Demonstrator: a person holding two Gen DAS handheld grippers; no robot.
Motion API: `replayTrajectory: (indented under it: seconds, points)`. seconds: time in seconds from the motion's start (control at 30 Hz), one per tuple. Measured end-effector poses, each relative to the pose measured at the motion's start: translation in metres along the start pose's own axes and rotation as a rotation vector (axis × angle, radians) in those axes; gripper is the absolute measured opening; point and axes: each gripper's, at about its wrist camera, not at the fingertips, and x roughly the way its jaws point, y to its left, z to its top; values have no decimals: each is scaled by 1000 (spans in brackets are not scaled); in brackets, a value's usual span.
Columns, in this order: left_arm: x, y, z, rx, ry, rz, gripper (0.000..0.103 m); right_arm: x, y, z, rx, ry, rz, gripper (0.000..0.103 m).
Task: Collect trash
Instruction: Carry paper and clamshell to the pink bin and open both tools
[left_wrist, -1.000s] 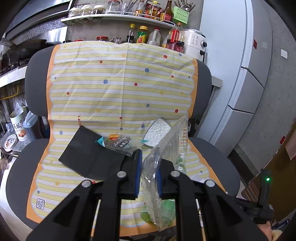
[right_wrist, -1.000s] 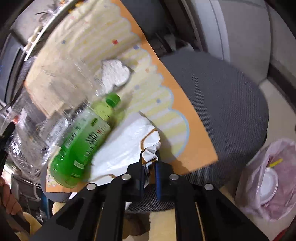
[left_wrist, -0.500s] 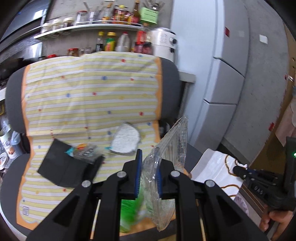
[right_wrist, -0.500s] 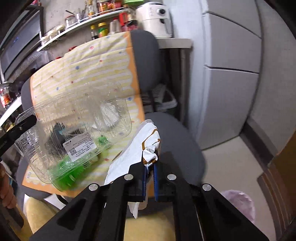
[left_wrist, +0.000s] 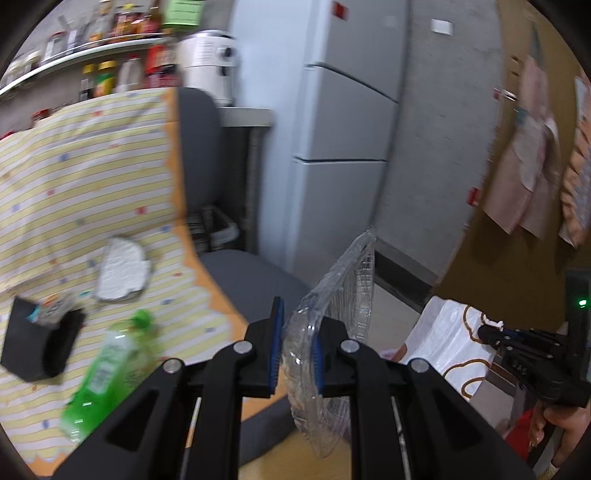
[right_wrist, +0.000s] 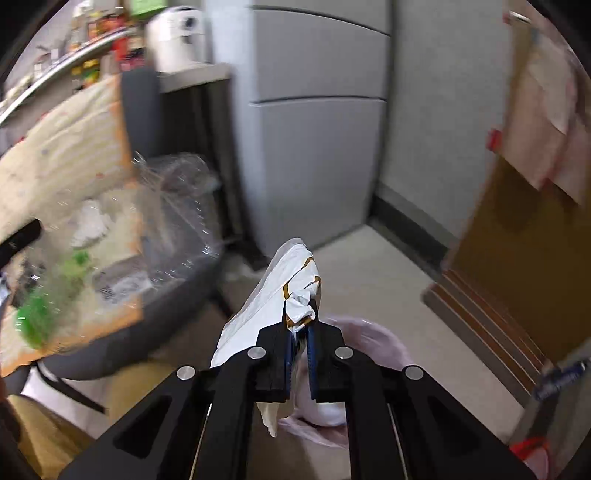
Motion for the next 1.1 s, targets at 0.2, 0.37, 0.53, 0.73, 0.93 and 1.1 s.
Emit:
replayTrajectory:
  seconds: [0.2, 0.37, 0.53, 0.73, 0.93, 1.1]
  points:
    - [38, -41, -15, 47, 57, -70, 12, 48, -42, -38, 84, 132, -57, 10]
    - [61, -49, -29, 64, 121, -88, 12, 105, -55, -61, 104, 238, -68, 11]
    - [73, -49, -37, 72, 161, -89, 12, 138, -66, -74, 150, 294, -51, 41]
    - [85, -66, -49, 120, 207, -130, 12, 115, -67, -65, 162, 265, -42, 41]
    - [107, -102, -61, 195, 270, -196, 12, 59, -78, -52, 167, 157, -100, 43]
    - [129, -138, -61, 236, 296, -279, 14, 29, -92, -45, 195, 80, -128, 46]
